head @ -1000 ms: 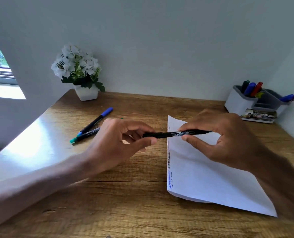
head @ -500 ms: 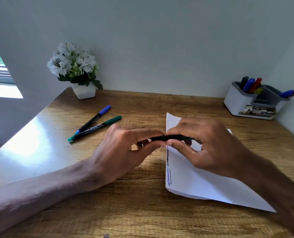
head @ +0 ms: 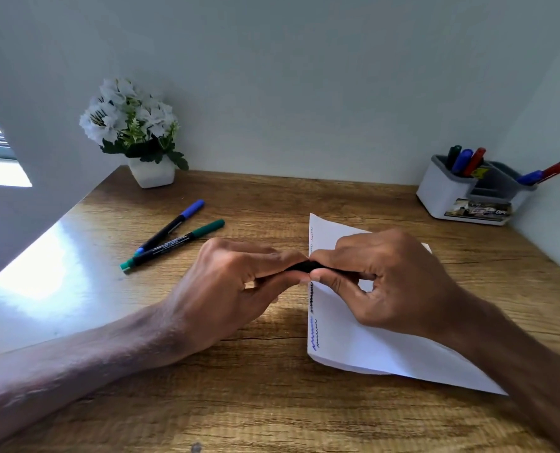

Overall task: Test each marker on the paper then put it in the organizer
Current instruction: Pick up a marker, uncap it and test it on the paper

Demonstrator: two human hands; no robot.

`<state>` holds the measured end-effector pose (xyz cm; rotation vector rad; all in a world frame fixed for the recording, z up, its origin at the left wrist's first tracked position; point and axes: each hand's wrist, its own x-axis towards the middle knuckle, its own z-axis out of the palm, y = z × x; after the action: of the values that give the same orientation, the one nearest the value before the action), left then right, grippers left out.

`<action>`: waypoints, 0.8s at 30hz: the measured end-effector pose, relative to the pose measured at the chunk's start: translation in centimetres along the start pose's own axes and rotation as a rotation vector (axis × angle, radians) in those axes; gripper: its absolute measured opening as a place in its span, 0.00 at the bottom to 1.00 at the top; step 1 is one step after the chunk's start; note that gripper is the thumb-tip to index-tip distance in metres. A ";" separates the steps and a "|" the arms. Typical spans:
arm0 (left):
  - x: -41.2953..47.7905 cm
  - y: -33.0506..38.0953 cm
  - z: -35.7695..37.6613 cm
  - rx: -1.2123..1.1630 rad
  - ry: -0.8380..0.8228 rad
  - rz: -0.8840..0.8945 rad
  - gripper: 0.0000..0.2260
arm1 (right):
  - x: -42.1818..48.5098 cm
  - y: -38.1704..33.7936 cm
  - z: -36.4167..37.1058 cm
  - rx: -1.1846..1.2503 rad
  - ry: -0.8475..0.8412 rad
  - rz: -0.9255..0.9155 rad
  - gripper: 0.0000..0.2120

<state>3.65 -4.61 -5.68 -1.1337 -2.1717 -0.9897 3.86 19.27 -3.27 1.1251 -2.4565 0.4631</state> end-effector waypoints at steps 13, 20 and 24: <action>-0.1 -0.6 0.3 0.112 -0.019 -0.032 0.15 | 0.3 -0.2 0.0 -0.039 -0.011 0.084 0.11; 0.2 -1.9 0.2 0.310 -0.086 -0.128 0.17 | 0.1 0.8 -1.4 0.094 0.025 0.297 0.03; 0.0 -2.6 0.0 0.256 -0.138 -0.221 0.12 | -0.2 1.9 -2.4 0.389 0.109 0.355 0.18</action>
<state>1.49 -5.61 -6.67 -0.8783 -2.4918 -0.7099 3.06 21.64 -1.49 0.7627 -2.5375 1.1171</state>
